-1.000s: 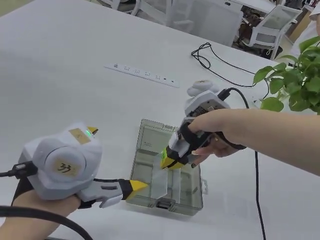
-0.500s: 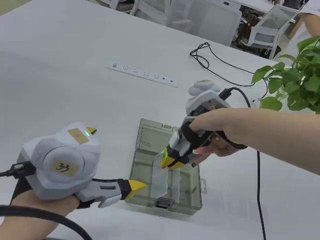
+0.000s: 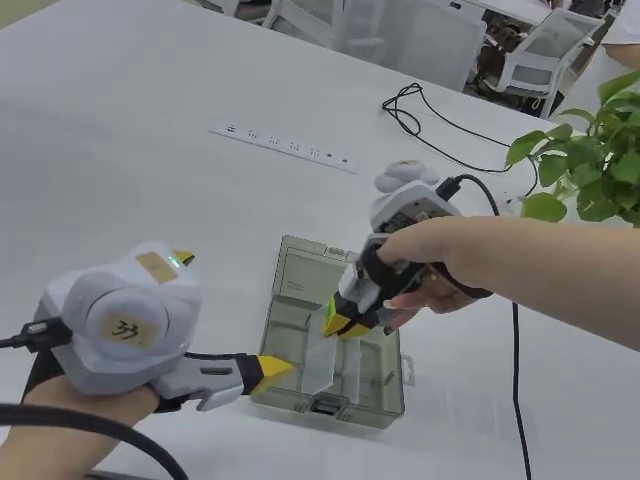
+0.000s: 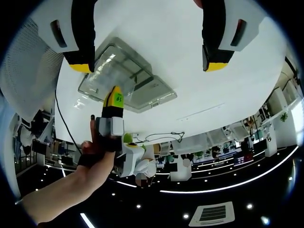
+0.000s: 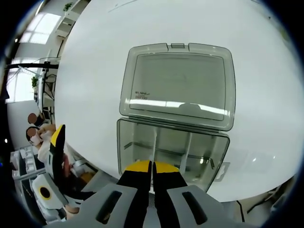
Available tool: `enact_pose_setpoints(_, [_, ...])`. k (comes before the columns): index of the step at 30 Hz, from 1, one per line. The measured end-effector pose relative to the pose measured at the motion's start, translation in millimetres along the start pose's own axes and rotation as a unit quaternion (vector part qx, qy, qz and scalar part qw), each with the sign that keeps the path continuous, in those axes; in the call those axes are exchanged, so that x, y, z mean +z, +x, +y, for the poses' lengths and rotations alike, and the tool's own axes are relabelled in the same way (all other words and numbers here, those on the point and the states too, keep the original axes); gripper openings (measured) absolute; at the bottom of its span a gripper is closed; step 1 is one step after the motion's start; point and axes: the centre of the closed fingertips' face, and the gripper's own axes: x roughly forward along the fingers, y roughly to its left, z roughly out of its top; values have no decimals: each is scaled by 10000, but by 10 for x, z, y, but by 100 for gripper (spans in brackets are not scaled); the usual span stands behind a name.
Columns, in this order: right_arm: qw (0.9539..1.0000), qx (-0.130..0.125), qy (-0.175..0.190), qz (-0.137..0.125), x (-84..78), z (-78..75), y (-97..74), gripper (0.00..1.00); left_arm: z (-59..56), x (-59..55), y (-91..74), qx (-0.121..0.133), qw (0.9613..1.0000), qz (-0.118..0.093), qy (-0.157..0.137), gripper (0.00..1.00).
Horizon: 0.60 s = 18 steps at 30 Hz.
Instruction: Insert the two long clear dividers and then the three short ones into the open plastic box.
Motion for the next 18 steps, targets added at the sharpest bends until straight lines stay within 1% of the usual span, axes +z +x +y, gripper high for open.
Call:
enact_pose_setpoints(3, [10000, -48, -18, 39, 10, 0, 25, 2, -1, 3, 0, -1, 10000, -5, 5, 96])
enact_pose_setpoints(8, [9992, -269, -267, 115, 16, 28, 24, 2, -11, 0, 6, -29, 10000, 4, 13, 96])
enact_pose_setpoints(9, [9987, -337, -368, 133, -23, 50, 17, 2, -13, 0, 7, -36, 10000, 1, 10, 96])
enact_pose_setpoints(14, [9972, -495, -539, 171, -151, 159, 21, 3, -20, -8, 13, -50, 10000, 21, 14, 96])
enact_pose_setpoints(16, [9957, -603, -674, 188, -189, 173, 30, 3, -21, -11, 14, -56, 10000, 28, 6, 96])
enact_pose_setpoints(18, [9957, -614, -669, 188, -212, 198, 40, 3, -22, -20, 16, -57, 10000, 49, 20, 96])
